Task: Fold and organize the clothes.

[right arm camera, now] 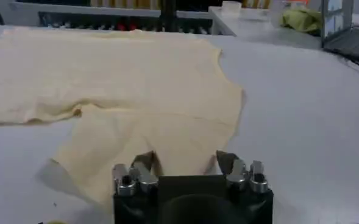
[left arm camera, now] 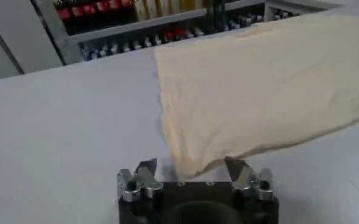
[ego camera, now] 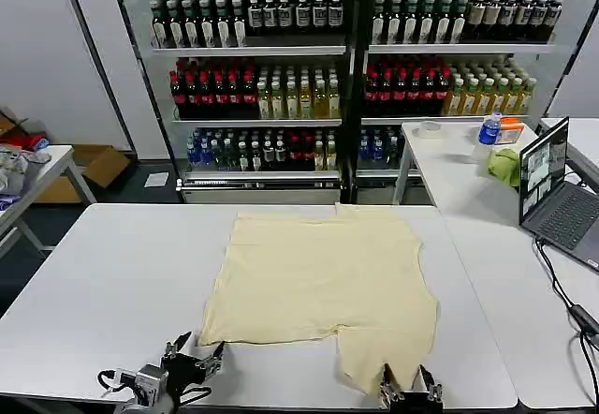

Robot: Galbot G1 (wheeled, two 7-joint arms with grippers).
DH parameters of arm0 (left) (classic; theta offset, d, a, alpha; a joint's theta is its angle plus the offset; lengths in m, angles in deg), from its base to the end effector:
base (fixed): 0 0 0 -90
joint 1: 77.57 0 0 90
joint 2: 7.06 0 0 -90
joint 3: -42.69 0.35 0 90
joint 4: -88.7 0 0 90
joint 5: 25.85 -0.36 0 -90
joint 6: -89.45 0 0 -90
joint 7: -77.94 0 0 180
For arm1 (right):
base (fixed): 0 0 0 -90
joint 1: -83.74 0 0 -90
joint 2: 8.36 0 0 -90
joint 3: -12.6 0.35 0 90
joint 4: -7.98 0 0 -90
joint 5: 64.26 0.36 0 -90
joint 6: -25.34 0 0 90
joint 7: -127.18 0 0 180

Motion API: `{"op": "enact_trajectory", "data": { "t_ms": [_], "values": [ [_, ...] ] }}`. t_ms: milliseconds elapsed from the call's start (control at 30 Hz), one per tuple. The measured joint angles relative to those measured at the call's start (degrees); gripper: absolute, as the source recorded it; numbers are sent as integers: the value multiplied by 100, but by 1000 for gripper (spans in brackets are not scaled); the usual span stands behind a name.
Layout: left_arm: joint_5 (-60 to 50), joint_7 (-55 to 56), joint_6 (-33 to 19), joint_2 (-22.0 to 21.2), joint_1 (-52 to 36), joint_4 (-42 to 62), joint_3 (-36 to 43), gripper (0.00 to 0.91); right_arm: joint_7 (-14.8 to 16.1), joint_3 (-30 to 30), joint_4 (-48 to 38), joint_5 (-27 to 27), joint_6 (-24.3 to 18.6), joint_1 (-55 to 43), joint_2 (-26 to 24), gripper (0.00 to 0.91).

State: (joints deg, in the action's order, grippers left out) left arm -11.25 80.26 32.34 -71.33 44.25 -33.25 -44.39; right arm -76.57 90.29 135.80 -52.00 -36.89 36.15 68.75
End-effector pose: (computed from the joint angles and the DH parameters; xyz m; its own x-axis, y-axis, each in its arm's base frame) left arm 0.1799 0.0552 -0.2887 -0.8015 0.1291 0.5839 0.2409 0.9634 0.1178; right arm 0.1110 0.0303 -0.2904 -0.8111 0.0693 0.5807 0.0544 0.9976 -0.0432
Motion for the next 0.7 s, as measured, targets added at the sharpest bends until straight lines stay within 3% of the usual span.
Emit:
{"op": "enact_trajectory", "data": {
  "t_ms": [700],
  "values": [
    [171, -40, 18, 6, 74, -132, -125, 20, 108, 67, 310, 165, -135, 214, -88, 0]
  ]
}}
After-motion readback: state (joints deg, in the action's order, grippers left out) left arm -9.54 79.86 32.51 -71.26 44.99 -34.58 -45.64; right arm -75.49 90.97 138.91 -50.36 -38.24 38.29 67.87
